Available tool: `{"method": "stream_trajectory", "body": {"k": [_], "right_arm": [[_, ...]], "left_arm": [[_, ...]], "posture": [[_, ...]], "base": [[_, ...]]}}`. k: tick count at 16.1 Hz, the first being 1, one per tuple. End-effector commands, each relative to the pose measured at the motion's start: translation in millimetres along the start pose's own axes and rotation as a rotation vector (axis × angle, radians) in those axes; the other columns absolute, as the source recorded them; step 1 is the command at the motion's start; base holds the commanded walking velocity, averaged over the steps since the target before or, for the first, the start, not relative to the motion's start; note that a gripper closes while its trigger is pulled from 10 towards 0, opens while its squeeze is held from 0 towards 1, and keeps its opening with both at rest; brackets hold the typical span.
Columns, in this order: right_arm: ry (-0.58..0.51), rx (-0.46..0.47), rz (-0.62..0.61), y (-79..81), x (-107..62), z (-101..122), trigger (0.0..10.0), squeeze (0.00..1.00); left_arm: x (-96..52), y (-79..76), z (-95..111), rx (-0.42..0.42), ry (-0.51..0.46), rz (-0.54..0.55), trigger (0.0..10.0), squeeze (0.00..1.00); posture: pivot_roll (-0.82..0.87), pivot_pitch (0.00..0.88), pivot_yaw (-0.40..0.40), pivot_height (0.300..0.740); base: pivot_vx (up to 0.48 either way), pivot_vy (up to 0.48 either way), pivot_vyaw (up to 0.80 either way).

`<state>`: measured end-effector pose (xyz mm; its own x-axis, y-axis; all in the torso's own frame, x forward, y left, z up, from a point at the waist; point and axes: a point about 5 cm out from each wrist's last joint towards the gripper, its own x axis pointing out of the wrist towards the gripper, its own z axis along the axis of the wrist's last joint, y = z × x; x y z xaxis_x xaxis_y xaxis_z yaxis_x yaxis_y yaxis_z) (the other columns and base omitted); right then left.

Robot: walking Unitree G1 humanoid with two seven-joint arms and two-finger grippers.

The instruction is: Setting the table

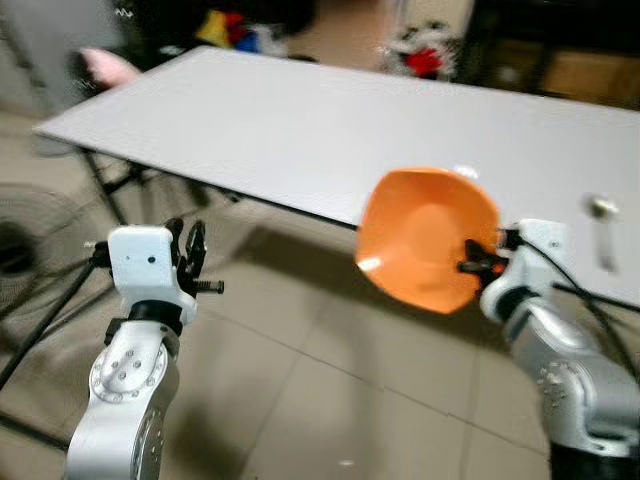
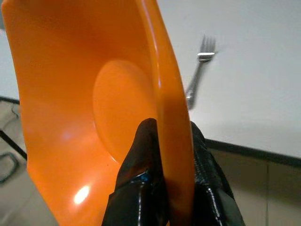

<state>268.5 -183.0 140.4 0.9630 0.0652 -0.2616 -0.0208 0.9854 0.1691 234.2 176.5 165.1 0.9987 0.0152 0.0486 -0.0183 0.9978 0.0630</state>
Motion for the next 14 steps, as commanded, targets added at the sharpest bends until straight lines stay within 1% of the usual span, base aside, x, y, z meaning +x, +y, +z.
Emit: {"method": "stream_trajectory", "body": {"k": [1,4,5,6,9,10,11,12,13,14], "right_arm": [[-0.076,-0.004,0.012,2.6,-1.0,20,10.0,0.00],[-0.098,0.057,0.012,1.4,1.4,28,10.0,0.00],[-0.110,0.100,0.014,-0.3,2.6,31,10.0,0.00],[-0.120,0.124,0.016,-1.8,3.6,35,10.0,0.00],[-0.122,0.162,0.013,-4.5,5.1,39,10.0,0.00],[-0.101,0.204,0.040,-3.4,6.4,38,10.0,0.00],[-0.091,0.223,0.052,-2.9,7.0,39,10.0,0.00],[-0.059,0.303,0.101,-0.7,9.1,39,10.0,0.00],[-0.051,0.318,0.115,0.0,9.4,40,10.0,0.00],[-0.014,0.371,0.148,0.9,9.4,38,10.0,0.00]], "left_arm": [[1.9,-2.3,4,-0.006,-0.019,-0.022,10.0,0.00],[2.4,-2.6,4,-0.008,-0.018,-0.030,10.0,0.00],[3.1,-3.3,4,-0.010,-0.021,-0.038,10.0,0.00],[3.7,-4.0,5,-0.011,-0.024,-0.048,10.0,0.00],[5.6,-6.2,4,-0.003,-0.022,-0.082,10.0,0.00],[6.5,-7.5,5,0.000,-0.022,-0.101,10.0,0.00],[6.9,-8.1,5,0.002,-0.022,-0.108,10.0,0.00],[8.3,-10.0,6,0.004,-0.027,-0.133,10.0,0.00],[8.6,-10.7,6,0.005,-0.029,-0.142,10.0,0.00],[8.2,-14.9,7,0.002,-0.028,-0.186,10.0,0.00]], "posture": [[-0.12,0.000,0.049,0.740],[-0.12,0.000,0.050,0.740],[-0.12,0.000,0.051,0.740],[-0.12,0.000,0.053,0.740],[-0.12,0.000,0.053,0.740],[-0.13,0.000,0.060,0.740],[-0.13,0.000,0.060,0.740],[-0.13,0.000,0.061,0.740],[-0.13,0.000,0.061,0.740],[-0.13,0.000,0.058,0.740]], "base": [[0.379,0.000,-0.76],[0.390,0.000,-0.64],[0.420,0.000,0.00],[0.424,0.000,0.00],[0.425,0.000,0.00],[0.424,0.000,0.00],[0.424,0.000,0.00],[0.424,0.000,0.00],[0.424,0.000,0.00],[0.416,0.000,0.00]]}}
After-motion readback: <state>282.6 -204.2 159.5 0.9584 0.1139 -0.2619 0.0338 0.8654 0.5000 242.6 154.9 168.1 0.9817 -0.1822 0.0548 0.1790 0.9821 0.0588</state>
